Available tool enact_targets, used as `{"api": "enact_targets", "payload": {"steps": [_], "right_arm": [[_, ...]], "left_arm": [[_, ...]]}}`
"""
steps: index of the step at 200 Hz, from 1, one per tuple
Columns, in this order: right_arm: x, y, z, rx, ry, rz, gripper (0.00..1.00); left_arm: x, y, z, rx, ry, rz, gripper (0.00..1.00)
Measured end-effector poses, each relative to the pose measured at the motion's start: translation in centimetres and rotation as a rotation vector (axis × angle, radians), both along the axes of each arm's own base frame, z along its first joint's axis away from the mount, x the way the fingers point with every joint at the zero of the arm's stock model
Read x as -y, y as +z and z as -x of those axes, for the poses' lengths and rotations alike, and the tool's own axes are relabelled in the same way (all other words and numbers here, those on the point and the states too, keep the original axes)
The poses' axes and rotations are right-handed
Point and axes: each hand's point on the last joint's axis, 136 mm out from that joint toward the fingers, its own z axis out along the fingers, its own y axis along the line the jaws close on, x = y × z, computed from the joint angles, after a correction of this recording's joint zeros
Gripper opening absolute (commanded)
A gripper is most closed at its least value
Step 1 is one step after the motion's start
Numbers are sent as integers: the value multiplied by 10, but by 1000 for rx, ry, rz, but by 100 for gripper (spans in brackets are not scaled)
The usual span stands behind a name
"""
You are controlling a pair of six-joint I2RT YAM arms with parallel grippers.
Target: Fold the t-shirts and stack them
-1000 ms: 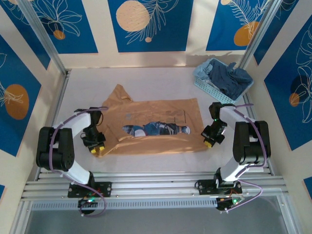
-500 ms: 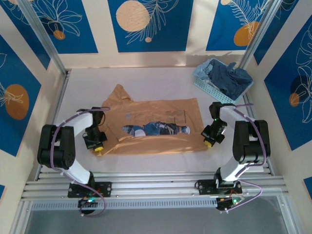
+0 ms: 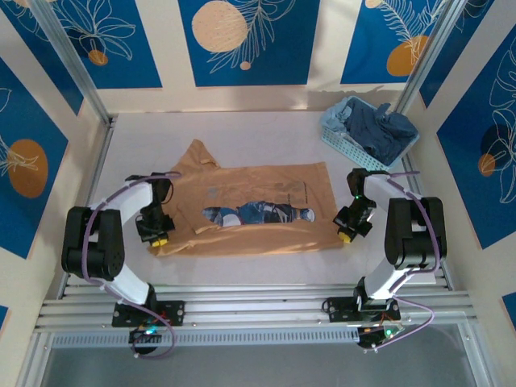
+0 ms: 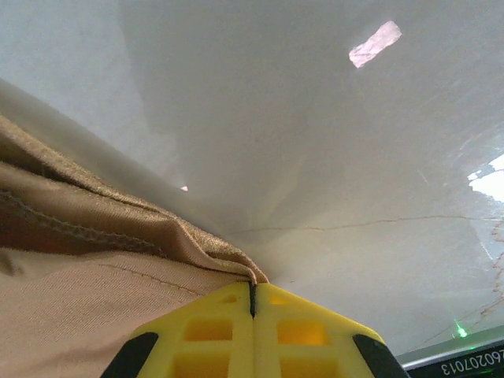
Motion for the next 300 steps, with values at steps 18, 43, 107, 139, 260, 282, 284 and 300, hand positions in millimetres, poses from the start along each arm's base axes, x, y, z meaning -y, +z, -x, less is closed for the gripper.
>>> {"api": "enact_targets", "payload": {"steps": [18, 43, 107, 139, 260, 282, 284, 300], "right_arm": [[0, 0, 0, 1, 0, 0, 0], [1, 1, -2, 7, 5, -1, 0], [3, 2, -6, 17, 6, -4, 0], [3, 2, -6, 17, 9, -6, 0], [3, -2, -7, 9, 17, -8, 0], [4, -2, -7, 9, 15, -8, 0], [4, -2, -7, 9, 15, -7, 0], [4, -2, -7, 9, 15, -7, 0]], "left_arm": [[-1, 1, -2, 5, -1, -7, 12], [-4, -1, -4, -4, -23, -19, 5], [4, 5, -6, 45, -32, 28, 40], [16, 7, -5, 96, -24, 106, 43], [21, -15, -21, 99, -57, 130, 3], [17, -12, -21, 95, -65, 109, 0], [17, -12, -21, 93, -65, 105, 0], [14, -6, -23, 95, -70, 86, 0]]}}
